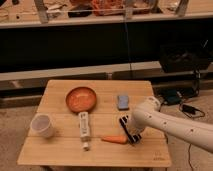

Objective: Push the eraser across the table

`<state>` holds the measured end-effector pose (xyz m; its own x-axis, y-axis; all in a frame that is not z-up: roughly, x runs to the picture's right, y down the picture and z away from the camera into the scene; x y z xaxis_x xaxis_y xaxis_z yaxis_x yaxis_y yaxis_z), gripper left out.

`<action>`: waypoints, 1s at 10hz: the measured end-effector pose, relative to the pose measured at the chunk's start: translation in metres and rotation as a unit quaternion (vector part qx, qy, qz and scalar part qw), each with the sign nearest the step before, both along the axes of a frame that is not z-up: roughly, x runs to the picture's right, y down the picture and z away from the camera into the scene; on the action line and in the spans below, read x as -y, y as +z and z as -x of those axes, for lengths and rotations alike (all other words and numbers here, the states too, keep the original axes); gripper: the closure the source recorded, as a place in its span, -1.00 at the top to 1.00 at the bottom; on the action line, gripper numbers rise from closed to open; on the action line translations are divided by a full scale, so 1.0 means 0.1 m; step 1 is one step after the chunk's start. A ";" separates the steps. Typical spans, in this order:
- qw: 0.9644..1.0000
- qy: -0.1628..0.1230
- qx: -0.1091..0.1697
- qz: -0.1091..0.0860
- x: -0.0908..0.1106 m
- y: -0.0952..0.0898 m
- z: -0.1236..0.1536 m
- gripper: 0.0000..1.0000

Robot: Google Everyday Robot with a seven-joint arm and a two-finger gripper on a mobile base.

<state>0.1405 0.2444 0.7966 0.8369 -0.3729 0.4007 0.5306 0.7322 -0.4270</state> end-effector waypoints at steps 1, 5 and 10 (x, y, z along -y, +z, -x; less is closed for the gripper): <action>1.000 0.000 0.000 0.000 0.00 0.00 0.00 -0.99; 1.000 -0.004 0.007 -0.003 -0.01 0.00 0.05 -0.99; 1.000 -0.009 0.014 -0.006 -0.02 0.01 0.08 -0.99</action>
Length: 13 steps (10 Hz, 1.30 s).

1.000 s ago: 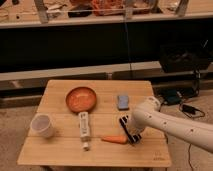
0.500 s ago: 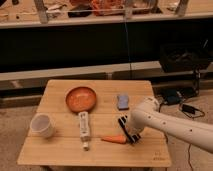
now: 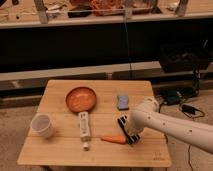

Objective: Push the eraser across the table

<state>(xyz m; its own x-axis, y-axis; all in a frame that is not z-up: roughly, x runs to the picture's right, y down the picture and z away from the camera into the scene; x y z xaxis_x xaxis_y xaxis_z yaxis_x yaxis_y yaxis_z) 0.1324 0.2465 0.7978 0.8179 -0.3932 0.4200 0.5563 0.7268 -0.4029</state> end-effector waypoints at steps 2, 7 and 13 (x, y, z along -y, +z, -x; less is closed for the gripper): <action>1.000 0.000 0.000 0.001 0.01 -0.03 0.00 -0.99; 1.000 -0.004 0.007 -0.003 0.01 -0.02 0.03 -0.99; 1.000 -0.007 0.013 -0.006 0.01 -0.02 0.06 -0.99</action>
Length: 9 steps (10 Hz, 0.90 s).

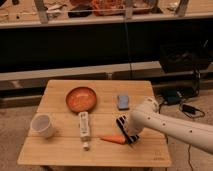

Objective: Push the eraser across the table

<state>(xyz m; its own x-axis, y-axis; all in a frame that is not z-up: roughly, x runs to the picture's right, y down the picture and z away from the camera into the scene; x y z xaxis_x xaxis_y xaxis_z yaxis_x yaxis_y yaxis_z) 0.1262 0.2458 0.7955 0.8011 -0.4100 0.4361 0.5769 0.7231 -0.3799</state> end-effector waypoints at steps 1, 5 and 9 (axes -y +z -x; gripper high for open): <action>1.000 -0.001 0.000 0.000 0.00 0.00 0.00 -0.99; 1.000 -0.004 0.006 -0.003 0.00 0.00 0.02 -0.99; 1.000 -0.008 0.011 -0.007 -0.01 0.03 0.05 -0.99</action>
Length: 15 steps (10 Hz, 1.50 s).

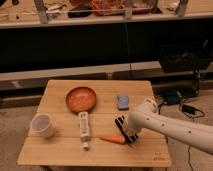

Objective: Push the eraser across the table

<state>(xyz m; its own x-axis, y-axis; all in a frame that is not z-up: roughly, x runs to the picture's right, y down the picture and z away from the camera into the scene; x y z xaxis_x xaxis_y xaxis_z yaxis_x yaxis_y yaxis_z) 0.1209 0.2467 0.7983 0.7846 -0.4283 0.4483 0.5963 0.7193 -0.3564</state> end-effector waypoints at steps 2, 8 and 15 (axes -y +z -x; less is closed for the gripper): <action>1.000 0.000 0.001 0.001 0.01 -0.03 0.00 -0.99; 1.000 -0.007 0.009 -0.004 0.02 -0.01 0.04 -0.99; 1.000 -0.011 0.015 -0.008 0.02 -0.02 0.05 -0.99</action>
<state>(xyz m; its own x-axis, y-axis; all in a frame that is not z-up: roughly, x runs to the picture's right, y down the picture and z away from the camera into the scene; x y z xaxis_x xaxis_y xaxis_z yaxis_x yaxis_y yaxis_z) 0.1156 0.2447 0.7965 0.7612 -0.4529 0.4642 0.6227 0.7105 -0.3278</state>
